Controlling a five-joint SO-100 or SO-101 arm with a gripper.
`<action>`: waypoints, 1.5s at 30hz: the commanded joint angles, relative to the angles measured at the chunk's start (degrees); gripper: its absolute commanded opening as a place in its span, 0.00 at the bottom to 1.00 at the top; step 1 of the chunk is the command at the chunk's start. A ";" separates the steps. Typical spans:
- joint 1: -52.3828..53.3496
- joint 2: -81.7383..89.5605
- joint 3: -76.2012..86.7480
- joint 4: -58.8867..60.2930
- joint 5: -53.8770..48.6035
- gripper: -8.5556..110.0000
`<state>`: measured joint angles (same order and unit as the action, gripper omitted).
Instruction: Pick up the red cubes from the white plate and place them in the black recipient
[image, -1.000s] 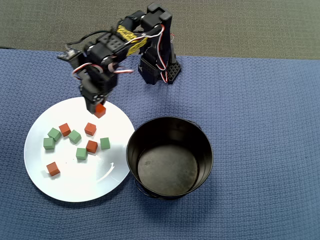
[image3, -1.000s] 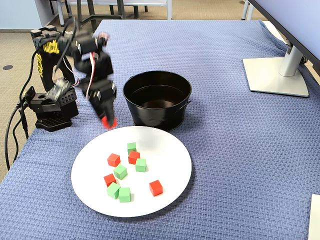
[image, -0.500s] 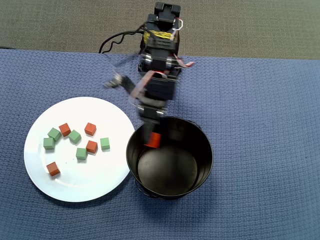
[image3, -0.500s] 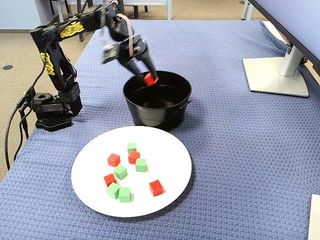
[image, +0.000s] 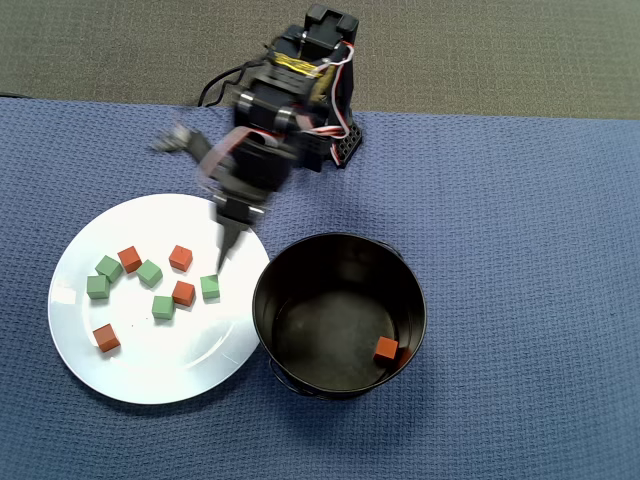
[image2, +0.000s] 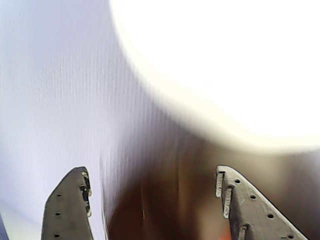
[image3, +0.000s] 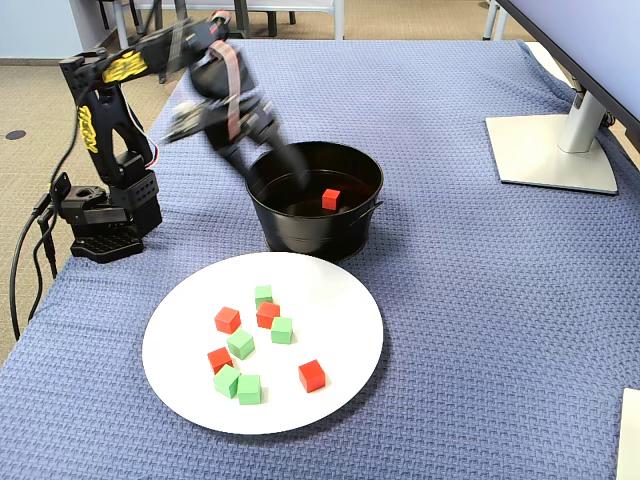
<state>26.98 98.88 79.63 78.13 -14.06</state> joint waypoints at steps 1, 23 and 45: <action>11.16 -1.32 4.92 -7.12 -6.68 0.27; 19.42 -23.38 3.69 -2.99 -25.84 0.27; 19.42 -35.24 -5.27 -3.87 -23.55 0.21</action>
<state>46.23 63.72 78.93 74.62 -38.67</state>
